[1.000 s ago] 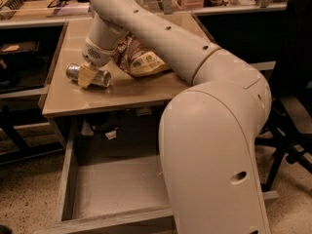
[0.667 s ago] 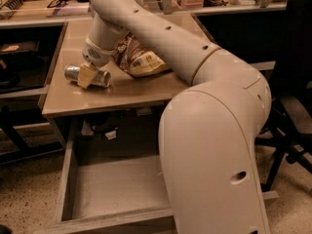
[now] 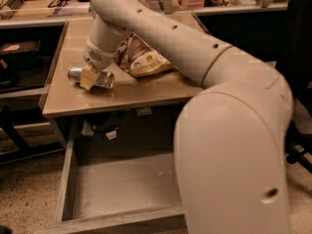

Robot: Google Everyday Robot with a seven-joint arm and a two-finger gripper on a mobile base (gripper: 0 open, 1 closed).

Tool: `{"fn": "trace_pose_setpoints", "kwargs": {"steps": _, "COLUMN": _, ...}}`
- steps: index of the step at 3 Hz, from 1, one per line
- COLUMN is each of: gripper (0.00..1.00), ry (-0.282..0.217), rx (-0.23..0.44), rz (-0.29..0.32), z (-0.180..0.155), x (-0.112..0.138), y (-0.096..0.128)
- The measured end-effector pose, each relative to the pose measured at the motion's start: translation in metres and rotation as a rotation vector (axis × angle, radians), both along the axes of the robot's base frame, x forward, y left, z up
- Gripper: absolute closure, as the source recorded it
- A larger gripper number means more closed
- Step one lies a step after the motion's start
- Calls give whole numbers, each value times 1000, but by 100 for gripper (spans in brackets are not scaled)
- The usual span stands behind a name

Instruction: Place redbull can into top drawer

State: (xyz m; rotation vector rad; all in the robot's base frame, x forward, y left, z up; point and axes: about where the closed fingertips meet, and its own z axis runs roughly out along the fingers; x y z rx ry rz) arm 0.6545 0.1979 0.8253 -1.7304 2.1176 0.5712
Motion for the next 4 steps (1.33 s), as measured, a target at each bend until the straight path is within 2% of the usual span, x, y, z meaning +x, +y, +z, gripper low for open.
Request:
{"fn": "trace_pose_setpoints", "kwargs": {"steps": 1, "gripper": 100, "ry": -39, "rx": 12, "rz": -27, "z": 14, "x": -37, "y": -23}}
{"fn": "trace_pose_setpoints", "kwargs": {"steps": 2, "gripper": 100, "ry": -46, "rx": 6, "rz": -45, "z": 17, "x": -81, "y": -45}}
{"fn": "trace_pose_setpoints", "kwargs": {"steps": 4, "gripper": 100, "ry": -17, "rx": -2, "rz": -112, "z": 14, "x": -168, "y": -84}}
